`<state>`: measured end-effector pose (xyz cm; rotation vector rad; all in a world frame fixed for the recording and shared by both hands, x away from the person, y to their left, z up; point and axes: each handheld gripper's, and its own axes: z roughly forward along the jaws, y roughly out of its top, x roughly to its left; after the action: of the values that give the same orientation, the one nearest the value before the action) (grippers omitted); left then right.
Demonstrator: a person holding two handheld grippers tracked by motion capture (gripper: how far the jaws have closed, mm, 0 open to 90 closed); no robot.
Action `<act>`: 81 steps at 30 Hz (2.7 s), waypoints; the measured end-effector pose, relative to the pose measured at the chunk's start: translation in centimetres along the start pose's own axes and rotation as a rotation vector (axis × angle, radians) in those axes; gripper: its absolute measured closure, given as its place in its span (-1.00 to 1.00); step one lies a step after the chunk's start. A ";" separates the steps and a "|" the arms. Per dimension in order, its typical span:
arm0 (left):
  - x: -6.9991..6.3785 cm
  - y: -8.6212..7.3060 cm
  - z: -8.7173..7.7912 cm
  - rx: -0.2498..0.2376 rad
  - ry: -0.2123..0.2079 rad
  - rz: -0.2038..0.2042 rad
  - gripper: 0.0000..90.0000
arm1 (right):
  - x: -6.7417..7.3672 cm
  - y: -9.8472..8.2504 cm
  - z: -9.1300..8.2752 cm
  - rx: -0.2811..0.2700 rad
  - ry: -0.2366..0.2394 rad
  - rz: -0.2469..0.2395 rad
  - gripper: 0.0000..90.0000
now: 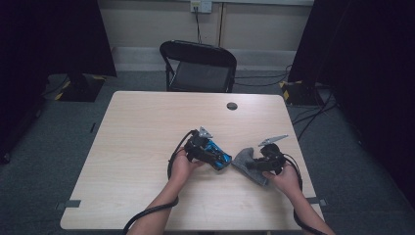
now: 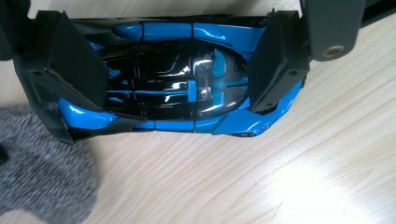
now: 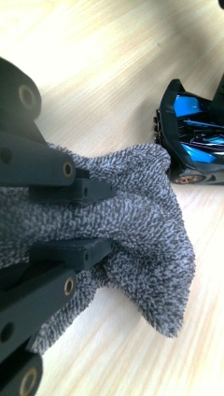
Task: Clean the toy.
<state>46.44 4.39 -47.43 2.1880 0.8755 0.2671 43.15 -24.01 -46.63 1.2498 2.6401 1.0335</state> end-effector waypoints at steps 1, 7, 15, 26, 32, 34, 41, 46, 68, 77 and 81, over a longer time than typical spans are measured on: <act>0.0 0.0 0.0 0.001 0.000 0.002 -0.54 | -0.1 0.0 -0.2 -0.004 -0.005 0.003 0.68; 0.1 0.0 0.0 -0.002 -0.001 0.003 -0.54 | -0.5 1.0 -1.2 -0.037 -0.034 0.028 0.68; 0.1 0.0 0.0 -0.005 -0.003 0.004 -0.54 | -0.8 4.3 -1.3 -0.087 -0.076 0.045 0.68; 0.1 -0.2 0.0 -0.018 -0.006 0.001 -0.55 | -0.9 8.4 1.8 -0.103 -0.112 0.049 0.68; 0.2 -0.2 0.0 -0.019 -0.010 0.005 -0.55 | -0.4 9.7 4.7 -0.086 -0.123 0.034 0.67; 0.2 -0.3 0.0 -0.024 -0.010 0.005 -0.55 | -0.2 10.1 5.6 -0.076 -0.130 0.028 0.67; 0.1 -0.4 0.0 -0.032 -0.012 0.001 -0.55 | 0.4 10.5 8.2 -0.057 -0.127 0.072 0.67; 0.2 -0.3 0.1 -0.031 -0.014 0.003 -0.55 | 1.1 10.6 9.3 -0.030 -0.123 0.044 0.66; 0.2 -0.2 0.0 -0.015 -0.012 0.003 -0.56 | 0.3 6.2 6.5 -0.046 -0.054 0.018 0.67; 0.1 0.0 0.0 0.002 -0.006 0.002 -0.56 | 0.4 4.3 4.8 -0.029 -0.040 0.007 0.67; -0.1 0.0 0.0 0.001 -0.006 -0.001 -0.56 | 0.4 3.4 4.1 -0.028 -0.030 0.010 0.67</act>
<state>46.41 4.32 -47.45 2.1880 0.8739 0.2588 46.42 -19.93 -47.71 1.2644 2.5906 1.0410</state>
